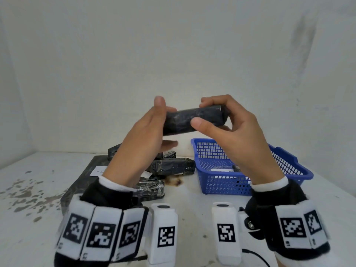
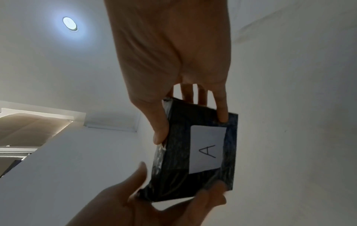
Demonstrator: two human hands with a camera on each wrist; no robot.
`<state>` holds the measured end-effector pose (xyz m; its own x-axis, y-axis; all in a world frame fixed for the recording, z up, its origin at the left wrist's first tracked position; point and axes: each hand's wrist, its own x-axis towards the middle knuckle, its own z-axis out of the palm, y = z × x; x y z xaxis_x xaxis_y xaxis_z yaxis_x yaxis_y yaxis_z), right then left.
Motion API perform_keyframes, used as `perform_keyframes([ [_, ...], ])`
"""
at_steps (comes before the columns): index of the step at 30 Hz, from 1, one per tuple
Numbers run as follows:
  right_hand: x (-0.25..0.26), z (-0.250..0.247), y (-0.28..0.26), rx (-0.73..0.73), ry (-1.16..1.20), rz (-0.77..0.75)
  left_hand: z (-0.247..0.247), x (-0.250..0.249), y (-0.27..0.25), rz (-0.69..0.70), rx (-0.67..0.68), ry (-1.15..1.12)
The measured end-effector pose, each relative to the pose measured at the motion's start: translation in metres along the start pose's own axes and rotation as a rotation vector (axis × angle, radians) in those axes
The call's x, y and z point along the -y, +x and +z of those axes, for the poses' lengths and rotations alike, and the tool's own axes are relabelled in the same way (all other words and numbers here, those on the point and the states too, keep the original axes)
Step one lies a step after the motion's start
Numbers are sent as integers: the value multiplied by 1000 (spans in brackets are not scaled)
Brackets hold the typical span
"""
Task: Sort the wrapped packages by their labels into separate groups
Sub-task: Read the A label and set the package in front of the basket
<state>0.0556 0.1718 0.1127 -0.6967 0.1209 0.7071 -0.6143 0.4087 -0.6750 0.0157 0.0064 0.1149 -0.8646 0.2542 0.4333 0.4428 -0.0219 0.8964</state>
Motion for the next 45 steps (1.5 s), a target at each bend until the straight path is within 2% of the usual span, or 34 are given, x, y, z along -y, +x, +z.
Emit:
perform_keyframes([
  [3, -1, -2, 2, 23, -20, 46, -5, -3, 0, -16, -22, -172],
  [8, -2, -5, 4, -5, 116, 167, -8, 0, 2, -3, -41, -175],
  [11, 2, -8, 3, -17, 176, 219, -7, -1, 1, -4, -2, -154],
  [21, 4, -8, 0, 46, 41, 206, -6, 0, -1, 64, 10, -125],
  [29, 4, -4, 0, 31, -9, 151, -4, 3, -1, 98, 9, -74],
  [45, 8, -11, 1, 100, 128, 170, -10, 4, 1, 114, 23, -83],
])
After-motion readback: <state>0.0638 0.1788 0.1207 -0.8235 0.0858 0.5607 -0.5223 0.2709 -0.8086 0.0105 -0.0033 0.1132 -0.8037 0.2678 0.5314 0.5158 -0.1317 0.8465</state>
